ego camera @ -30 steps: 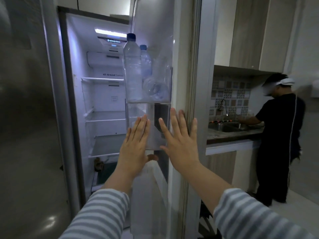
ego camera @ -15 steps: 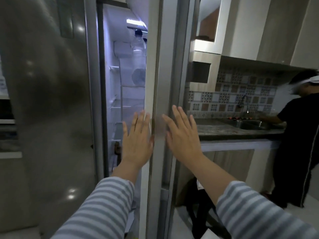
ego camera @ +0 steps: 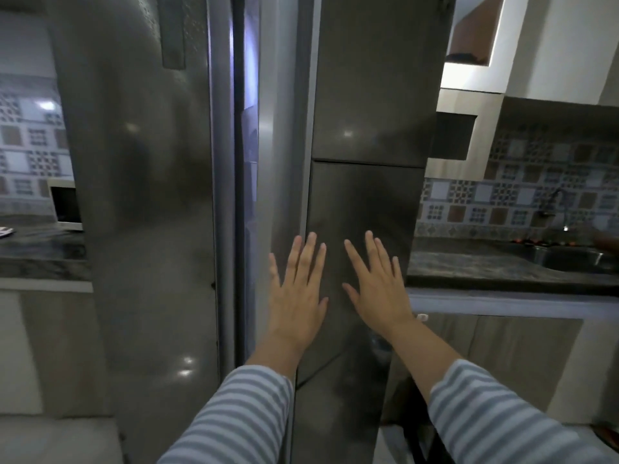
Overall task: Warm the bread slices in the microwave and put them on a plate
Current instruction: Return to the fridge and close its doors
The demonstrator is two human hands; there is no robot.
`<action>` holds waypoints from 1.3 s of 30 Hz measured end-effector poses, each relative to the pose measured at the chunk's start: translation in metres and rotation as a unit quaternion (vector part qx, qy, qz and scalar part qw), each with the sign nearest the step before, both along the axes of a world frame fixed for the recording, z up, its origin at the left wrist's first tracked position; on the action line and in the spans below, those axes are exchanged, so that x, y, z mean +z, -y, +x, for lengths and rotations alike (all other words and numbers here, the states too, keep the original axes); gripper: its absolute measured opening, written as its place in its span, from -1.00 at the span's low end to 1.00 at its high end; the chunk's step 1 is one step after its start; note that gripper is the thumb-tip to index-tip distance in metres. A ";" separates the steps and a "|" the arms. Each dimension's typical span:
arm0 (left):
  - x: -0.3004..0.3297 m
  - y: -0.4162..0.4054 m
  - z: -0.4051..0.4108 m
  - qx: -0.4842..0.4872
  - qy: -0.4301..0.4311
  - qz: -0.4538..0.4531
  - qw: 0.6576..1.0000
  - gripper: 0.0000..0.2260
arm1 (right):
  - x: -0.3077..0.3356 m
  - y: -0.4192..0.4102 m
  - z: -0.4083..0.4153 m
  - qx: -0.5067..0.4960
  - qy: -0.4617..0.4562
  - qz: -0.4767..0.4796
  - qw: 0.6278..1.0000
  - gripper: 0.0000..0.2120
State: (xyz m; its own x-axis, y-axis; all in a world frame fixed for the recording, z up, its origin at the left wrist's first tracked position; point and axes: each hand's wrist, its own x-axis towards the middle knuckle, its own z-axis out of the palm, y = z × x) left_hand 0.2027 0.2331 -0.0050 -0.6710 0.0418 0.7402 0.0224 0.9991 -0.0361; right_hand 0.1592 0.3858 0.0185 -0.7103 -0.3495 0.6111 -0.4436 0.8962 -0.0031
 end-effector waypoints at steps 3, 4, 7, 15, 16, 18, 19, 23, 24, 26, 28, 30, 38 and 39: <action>-0.001 0.013 -0.026 0.058 0.022 -0.011 0.998 -0.02 | 0.000 0.016 -0.037 0.040 -0.004 0.026 0.999 -0.13; -0.001 0.018 -0.033 0.081 0.028 -0.015 0.996 0.00 | 0.000 0.022 -0.049 0.054 -0.009 0.034 0.998 -0.12; 0.000 0.033 -0.053 0.149 0.042 -0.024 0.988 0.03 | -0.001 0.042 -0.081 0.095 -0.027 0.047 0.994 -0.05; 0.002 0.077 -0.097 0.195 0.049 -0.029 0.979 0.04 | -0.005 0.092 -0.146 0.153 -0.105 0.039 0.982 0.06; 0.001 0.082 -0.104 0.196 0.047 -0.028 0.979 0.05 | -0.005 0.096 -0.154 0.153 -0.114 0.041 0.981 0.06; 0.000 0.092 -0.118 0.197 0.051 -0.024 0.979 0.08 | -0.006 0.103 -0.167 0.154 -0.130 0.048 0.978 0.07; 0.000 0.096 -0.123 0.195 0.054 -0.021 0.979 0.09 | -0.005 0.106 -0.172 0.152 -0.138 0.051 0.977 0.08; 0.000 0.117 -0.150 0.179 0.060 -0.009 0.982 0.08 | -0.007 0.125 -0.195 0.141 -0.155 0.058 0.976 0.06; 0.000 0.124 -0.158 0.177 0.063 -0.008 0.982 0.08 | -0.008 0.131 -0.202 0.136 -0.157 0.059 0.976 0.05; 0.000 0.137 -0.174 0.176 0.069 -0.013 0.982 0.07 | -0.010 0.143 -0.215 0.124 -0.161 0.061 0.977 0.04; -0.001 0.148 -0.188 0.169 0.075 -0.023 0.982 0.05 | -0.011 0.154 -0.227 0.106 -0.160 0.064 0.979 0.03; -0.001 0.157 -0.204 0.163 0.087 -0.029 0.982 0.03 | -0.011 0.164 -0.237 0.086 -0.158 0.070 0.981 0.02; -0.005 0.183 -0.261 0.146 0.103 -0.021 0.984 0.05 | -0.016 0.191 -0.274 0.031 -0.156 0.082 0.984 0.02; -0.006 0.185 -0.263 0.145 0.101 -0.025 0.984 0.05 | -0.017 0.192 -0.275 0.029 -0.157 0.081 0.984 0.02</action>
State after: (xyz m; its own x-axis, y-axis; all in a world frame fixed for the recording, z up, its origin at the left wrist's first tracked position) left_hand -0.0605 0.0483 -0.0107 -0.7930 -0.1408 0.5927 -0.2523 0.9615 -0.1093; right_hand -0.1161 0.1936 0.0012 -0.4703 -0.4958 0.7301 -0.4506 0.8462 0.2844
